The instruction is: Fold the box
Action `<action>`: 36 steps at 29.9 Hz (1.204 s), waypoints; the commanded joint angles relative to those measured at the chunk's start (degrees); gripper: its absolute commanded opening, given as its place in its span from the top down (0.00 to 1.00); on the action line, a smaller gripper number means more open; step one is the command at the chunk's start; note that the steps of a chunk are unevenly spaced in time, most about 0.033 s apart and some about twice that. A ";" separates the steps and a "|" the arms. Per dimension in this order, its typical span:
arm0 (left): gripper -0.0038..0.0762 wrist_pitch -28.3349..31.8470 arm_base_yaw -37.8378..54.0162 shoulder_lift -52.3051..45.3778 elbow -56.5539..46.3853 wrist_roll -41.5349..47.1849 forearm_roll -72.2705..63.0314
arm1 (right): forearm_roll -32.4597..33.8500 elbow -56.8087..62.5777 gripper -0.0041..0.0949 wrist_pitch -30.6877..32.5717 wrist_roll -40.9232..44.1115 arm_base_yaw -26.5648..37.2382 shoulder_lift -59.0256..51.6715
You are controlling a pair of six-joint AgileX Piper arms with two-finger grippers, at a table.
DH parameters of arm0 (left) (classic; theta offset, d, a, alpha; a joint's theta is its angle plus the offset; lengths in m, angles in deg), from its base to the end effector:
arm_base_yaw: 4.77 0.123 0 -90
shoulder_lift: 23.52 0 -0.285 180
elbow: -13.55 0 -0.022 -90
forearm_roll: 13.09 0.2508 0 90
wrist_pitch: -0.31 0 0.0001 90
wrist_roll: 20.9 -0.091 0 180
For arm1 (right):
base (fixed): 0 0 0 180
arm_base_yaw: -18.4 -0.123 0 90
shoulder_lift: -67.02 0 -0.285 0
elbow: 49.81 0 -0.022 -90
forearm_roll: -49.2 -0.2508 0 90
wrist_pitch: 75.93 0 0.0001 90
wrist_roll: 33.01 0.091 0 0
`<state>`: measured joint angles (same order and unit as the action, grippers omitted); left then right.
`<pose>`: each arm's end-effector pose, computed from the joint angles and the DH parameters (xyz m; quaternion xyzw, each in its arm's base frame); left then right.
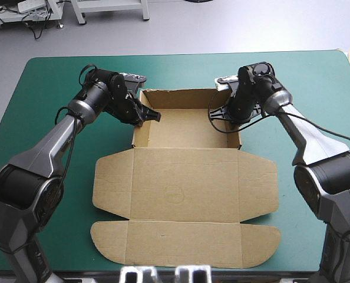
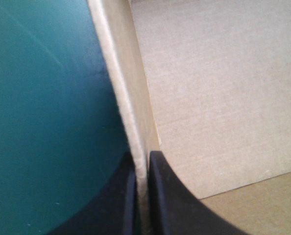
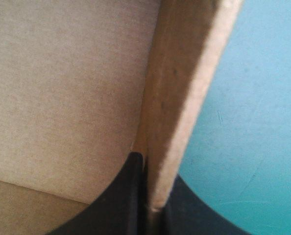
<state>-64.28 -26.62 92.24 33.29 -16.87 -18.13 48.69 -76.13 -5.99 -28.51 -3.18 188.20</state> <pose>0.3739 -0.1577 0.2897 0.1408 0.9747 -0.0789 0.1545 0.3931 0.1563 0.2797 -0.1462 0.9804 0.0341 0.1279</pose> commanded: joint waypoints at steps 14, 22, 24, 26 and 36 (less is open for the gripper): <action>0.68 -9.77 -0.58 1.50 7.77 -4.45 -0.32 | 4.46 -1.03 0.57 2.00 -10.84 -2.61 -1.92; 0.55 -9.77 -0.58 1.14 13.39 -3.38 1.53 | 5.01 -1.06 0.57 2.00 -10.60 -2.94 -5.64; 0.55 -9.77 -0.58 0.50 15.57 -3.38 1.53 | 6.33 -1.06 0.57 2.00 -10.71 -2.94 -7.64; 0.55 -9.77 -0.58 -0.54 18.13 -3.38 1.79 | 7.88 -1.06 0.57 2.00 -10.71 -2.94 -9.69; 0.55 -9.77 -0.58 -9.99 23.71 -3.38 3.70 | 11.31 -1.06 0.57 2.00 -8.57 -2.94 -19.27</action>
<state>-71.33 -26.94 88.30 54.95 -20.90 -14.30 58.74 -75.55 -5.16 -37.33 -6.26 174.00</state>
